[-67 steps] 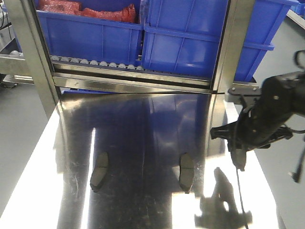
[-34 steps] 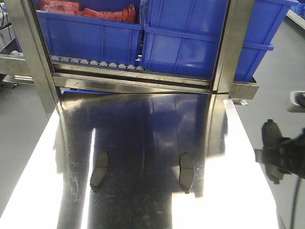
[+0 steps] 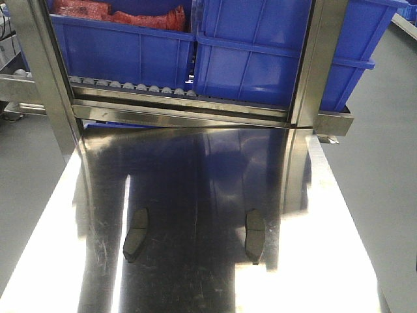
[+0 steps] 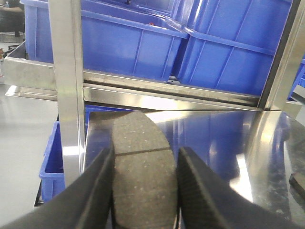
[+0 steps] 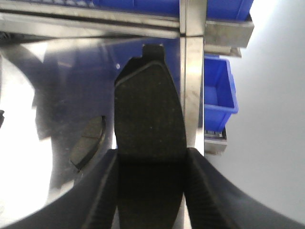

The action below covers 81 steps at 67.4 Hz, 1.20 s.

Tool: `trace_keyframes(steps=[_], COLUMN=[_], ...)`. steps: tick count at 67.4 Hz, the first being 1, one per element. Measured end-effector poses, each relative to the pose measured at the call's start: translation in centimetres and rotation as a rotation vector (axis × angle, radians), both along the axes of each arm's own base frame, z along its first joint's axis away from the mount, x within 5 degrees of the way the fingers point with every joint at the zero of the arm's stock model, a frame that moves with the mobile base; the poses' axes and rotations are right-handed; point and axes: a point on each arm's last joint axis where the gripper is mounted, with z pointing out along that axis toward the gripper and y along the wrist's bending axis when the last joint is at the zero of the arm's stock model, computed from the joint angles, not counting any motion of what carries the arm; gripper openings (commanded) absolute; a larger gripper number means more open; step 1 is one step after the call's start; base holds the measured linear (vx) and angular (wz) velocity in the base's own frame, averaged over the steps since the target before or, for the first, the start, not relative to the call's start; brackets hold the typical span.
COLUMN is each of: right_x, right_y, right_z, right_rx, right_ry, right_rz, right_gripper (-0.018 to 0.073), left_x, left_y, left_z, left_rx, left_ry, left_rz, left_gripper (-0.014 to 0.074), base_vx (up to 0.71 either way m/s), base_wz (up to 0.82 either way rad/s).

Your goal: Move and align brake pads A on conveyor

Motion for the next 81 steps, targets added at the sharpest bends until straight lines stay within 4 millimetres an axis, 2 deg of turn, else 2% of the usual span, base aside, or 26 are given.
trace_keyframes(steps=[15,26,81], right_x=[-2.4,-3.4,-3.5], right_y=[-0.5,-0.7,-0.8], right_z=[-0.1,0.1,0.0], right_rx=[-0.005,0.0,-0.006], right_ry=[-0.117,-0.162,-0.149], right_rz=[0.015,0.015,0.014], right_gripper=[-0.0011,-0.0011,-0.0011], left_x=[0.0,0.0,0.0], left_y=[0.0,0.0,0.0], left_z=[0.0,0.0,0.0], left_rx=[0.0,0.0,0.0], left_ry=[0.0,0.001,0.001], left_rz=[0.0,0.0,0.0], left_gripper=[-0.0006,-0.0006,-0.0006], base_vx=[0.0,0.0,-0.02], base_wz=[0.0,0.0,0.07])
